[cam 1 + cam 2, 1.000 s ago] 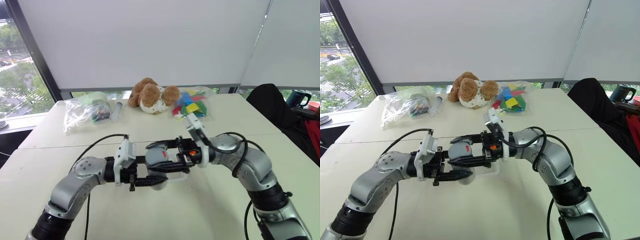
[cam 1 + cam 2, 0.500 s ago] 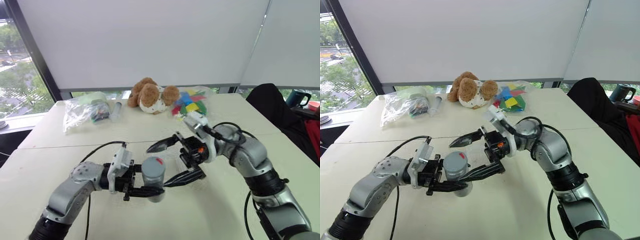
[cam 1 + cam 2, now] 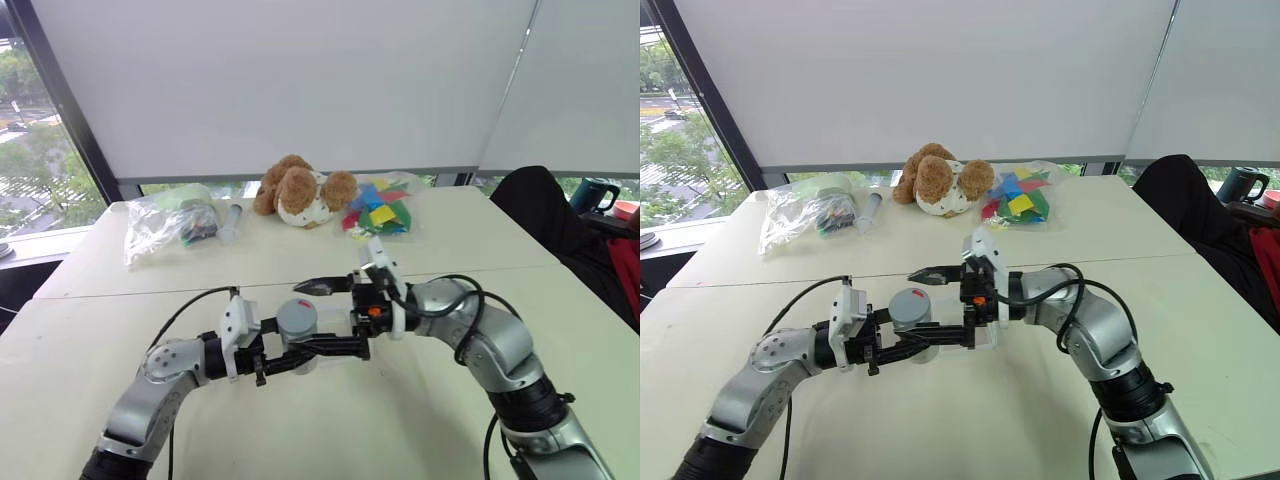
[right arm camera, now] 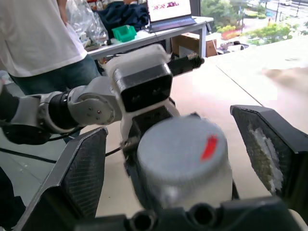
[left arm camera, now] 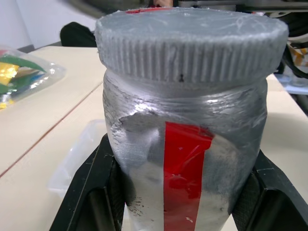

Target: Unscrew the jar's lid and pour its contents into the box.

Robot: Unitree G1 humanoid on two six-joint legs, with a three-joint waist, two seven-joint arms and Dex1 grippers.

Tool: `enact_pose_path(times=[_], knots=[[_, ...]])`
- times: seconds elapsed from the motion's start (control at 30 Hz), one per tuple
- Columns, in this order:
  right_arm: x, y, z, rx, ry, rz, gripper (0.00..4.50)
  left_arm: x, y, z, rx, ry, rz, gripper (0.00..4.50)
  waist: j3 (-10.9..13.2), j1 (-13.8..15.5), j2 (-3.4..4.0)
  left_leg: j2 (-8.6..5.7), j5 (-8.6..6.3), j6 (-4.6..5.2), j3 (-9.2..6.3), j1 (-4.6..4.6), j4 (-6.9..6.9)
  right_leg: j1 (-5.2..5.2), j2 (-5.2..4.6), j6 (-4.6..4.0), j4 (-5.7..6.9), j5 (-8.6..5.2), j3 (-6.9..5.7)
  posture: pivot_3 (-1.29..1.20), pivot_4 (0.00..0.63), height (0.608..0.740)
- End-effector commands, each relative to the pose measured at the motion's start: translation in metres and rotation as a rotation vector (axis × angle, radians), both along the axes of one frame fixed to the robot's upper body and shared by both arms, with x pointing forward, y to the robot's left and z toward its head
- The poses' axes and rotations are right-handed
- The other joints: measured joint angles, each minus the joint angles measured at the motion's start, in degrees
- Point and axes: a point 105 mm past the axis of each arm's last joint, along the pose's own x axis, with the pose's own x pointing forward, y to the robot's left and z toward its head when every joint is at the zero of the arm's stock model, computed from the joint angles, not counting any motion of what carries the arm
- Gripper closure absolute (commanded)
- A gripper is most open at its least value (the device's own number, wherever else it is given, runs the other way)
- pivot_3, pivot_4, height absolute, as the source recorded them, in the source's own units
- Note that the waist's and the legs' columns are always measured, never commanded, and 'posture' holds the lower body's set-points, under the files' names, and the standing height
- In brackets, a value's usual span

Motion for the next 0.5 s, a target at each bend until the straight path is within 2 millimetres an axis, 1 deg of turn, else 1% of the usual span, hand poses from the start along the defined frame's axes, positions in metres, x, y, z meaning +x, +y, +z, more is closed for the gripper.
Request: enact_pose_path(times=[0.03,0.33,0.4,0.5], knots=[[0.003,0.007,0.014,0.023,-0.068,-0.015,0.03,-0.003,-0.007,0.006,-0.003,-0.052,-0.03,2.43,0.0,0.03,0.0,0.0,0.0,0.0,0.0,0.0,0.0,0.0,0.0,0.0,0.0,0.0,0.0,0.0,0.15,0.74],[0.009,0.011,0.01,-0.003,-0.077,-0.013,0.03,-0.004,-0.008,0.005,-0.016,-0.054,-0.038,2.43,0.0,-0.05,0.0,0.0,0.0,0.0,0.02,-0.01,-0.01,-0.01,0.02,0.0,0.02,0.0,-0.01,0.0,0.15,0.74],[0.001,0.009,0.006,-0.036,-0.065,0.04,0.03,-0.003,-0.007,0.005,-0.015,-0.049,-0.031,2.43,0.0,-0.04,0.0,0.0,0.0,0.0,0.02,-0.01,-0.01,-0.01,0.02,0.0,0.02,0.01,-0.01,0.0,0.15,0.74],[-0.006,0.009,0.004,-0.045,-0.052,0.072,0.03,-0.001,-0.005,0.004,-0.012,-0.042,-0.016,2.43,0.0,-0.04,0.0,0.0,0.0,0.0,0.02,-0.01,0.0,-0.01,0.02,0.0,0.02,0.0,-0.01,0.0,0.15,0.74]])
